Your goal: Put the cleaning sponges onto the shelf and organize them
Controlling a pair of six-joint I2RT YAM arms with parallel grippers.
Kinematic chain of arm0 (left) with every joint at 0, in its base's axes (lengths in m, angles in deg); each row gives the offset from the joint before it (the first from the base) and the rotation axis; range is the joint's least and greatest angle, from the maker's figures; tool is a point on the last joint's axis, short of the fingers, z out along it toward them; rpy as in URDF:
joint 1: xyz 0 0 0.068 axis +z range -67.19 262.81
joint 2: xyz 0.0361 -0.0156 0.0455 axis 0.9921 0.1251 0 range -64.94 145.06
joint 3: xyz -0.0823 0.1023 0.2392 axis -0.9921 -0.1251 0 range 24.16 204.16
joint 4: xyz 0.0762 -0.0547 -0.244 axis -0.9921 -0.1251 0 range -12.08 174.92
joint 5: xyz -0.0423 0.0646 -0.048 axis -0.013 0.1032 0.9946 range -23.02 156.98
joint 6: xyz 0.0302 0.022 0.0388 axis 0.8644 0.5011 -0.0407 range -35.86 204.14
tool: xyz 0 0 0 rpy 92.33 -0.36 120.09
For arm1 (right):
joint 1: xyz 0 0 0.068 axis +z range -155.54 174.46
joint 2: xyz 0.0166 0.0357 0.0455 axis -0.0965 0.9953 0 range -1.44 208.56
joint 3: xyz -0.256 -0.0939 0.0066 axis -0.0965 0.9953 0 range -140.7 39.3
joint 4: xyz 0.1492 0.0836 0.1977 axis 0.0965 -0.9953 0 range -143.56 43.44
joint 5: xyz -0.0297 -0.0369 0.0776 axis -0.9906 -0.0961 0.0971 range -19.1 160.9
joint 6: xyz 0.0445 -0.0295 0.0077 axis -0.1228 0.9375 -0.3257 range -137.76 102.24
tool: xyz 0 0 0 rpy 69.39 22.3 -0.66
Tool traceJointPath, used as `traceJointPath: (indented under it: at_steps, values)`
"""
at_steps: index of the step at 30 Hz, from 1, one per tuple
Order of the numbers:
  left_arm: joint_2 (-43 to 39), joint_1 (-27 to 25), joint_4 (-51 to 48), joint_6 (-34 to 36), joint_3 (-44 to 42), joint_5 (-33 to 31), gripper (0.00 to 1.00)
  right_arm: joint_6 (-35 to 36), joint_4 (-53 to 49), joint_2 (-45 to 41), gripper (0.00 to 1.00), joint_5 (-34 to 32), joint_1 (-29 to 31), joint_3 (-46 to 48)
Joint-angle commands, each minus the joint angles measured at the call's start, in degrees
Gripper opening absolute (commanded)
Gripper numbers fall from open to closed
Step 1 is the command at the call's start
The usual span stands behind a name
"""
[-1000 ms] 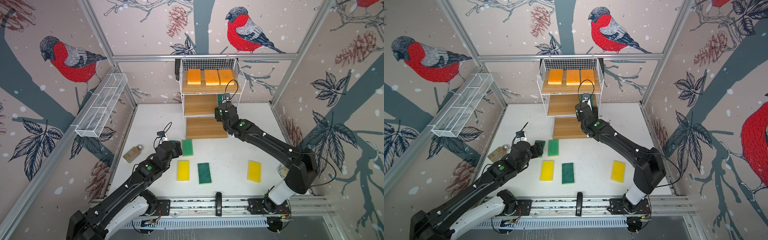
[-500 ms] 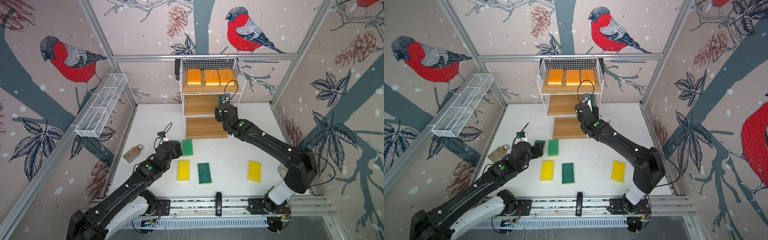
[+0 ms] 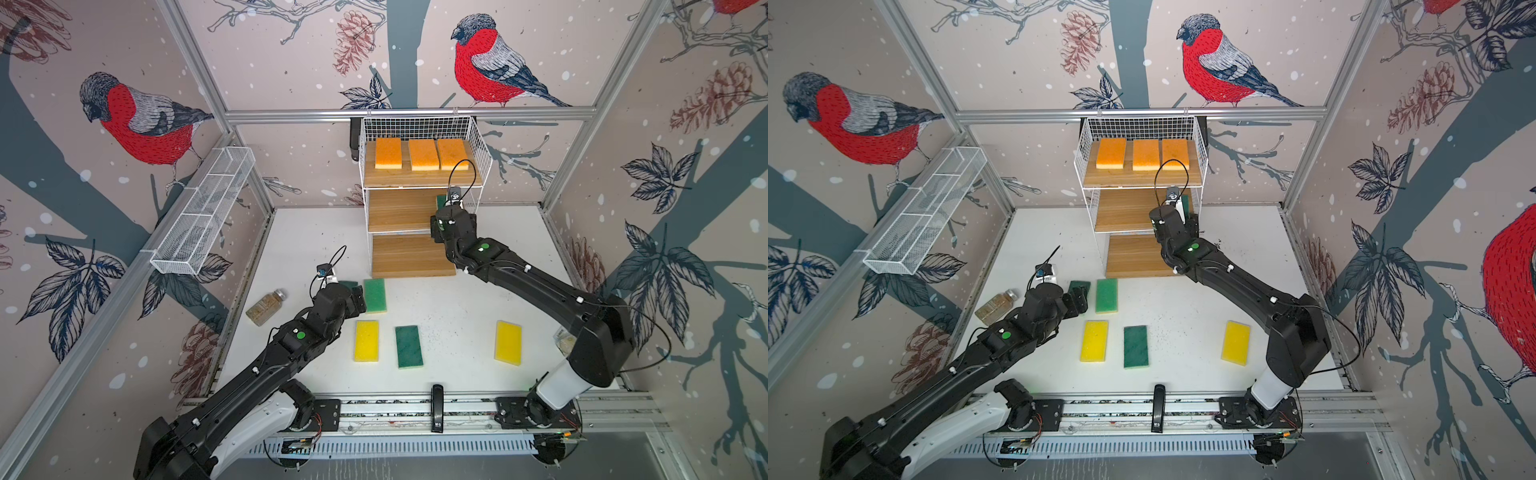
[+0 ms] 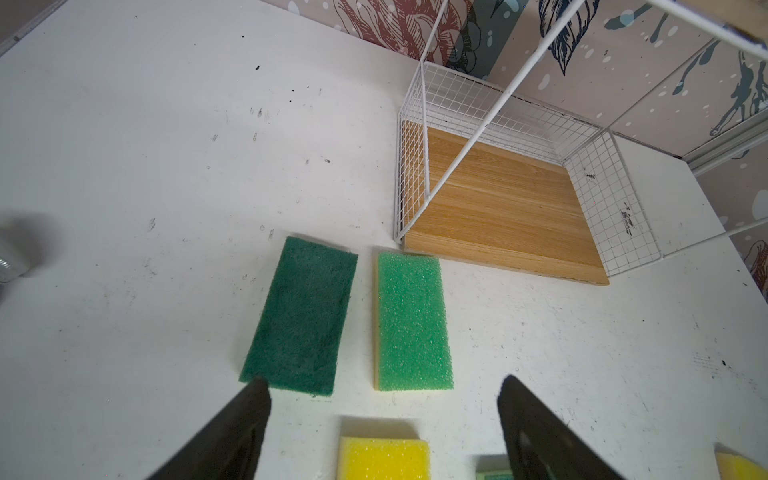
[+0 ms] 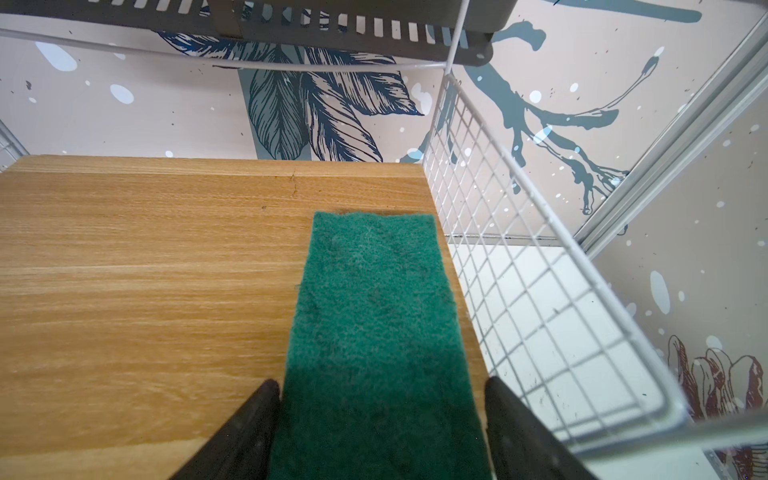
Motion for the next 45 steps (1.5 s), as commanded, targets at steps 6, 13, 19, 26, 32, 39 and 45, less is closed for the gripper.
traceJointPath:
  at_steps: [6,13,19,26,32,39,45]
  values:
    - [-0.4,0.0,2.4,0.0,0.0,0.5,0.87,0.2,2.3,-2.8,0.79,-0.9,0.6,1.1]
    - [-1.4,0.1,1.7,-0.4,-0.2,0.8,0.87,-1.3,2.7,-5.9,0.80,1.0,1.6,3.7]
    - [-1.7,0.1,1.6,-0.7,-0.5,1.4,0.87,-3.1,3.4,-10.4,0.80,2.7,2.1,7.1]
    - [-1.9,0.1,1.7,-0.7,-0.5,2.2,0.87,-5.4,4.4,-16.1,0.78,3.6,2.6,12.2]
    - [-2.4,0.1,2.5,-1.0,-0.9,2.6,0.87,-6.8,6.0,-20.4,0.73,13.8,1.6,17.0]
    - [-2.5,0.1,2.9,-0.8,-0.9,2.7,0.87,-10.3,8.1,-23.7,0.49,22.6,-1.5,21.3]
    - [-2.6,0.1,3.2,-0.7,-1.0,2.3,0.87,-12.1,10.4,-23.8,0.41,26.4,-4.4,23.1]
